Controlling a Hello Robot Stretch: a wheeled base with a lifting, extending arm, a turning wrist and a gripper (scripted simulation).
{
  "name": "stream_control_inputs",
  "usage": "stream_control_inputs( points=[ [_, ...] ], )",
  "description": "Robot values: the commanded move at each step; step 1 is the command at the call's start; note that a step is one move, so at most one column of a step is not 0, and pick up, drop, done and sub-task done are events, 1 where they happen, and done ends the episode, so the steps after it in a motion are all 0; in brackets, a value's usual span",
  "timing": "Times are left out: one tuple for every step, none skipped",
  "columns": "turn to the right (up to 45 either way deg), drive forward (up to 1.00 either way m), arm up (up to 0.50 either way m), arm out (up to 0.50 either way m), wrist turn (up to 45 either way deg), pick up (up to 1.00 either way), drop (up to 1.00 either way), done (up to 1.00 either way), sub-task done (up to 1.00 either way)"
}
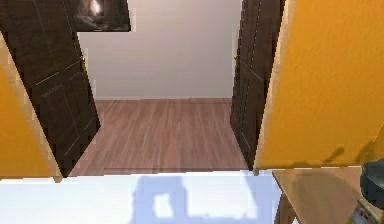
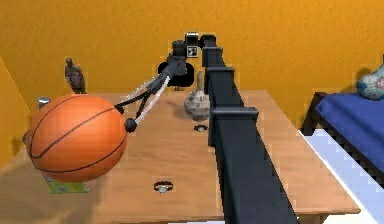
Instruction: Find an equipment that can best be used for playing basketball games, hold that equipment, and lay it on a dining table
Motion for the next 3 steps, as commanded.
stream_control_inputs(
  points=[
    [0.0,0.0,0.0,0.0,45.0,0.0,0.0,0.0,0.0],
    [0.0,0.0,0.0,0.0,45.0,0.0,0.0,0.0,0.0],
    [0.0,0.0,0.0,0.0,30.0,0.0,0.0,0.0,0.0]
  ],
)
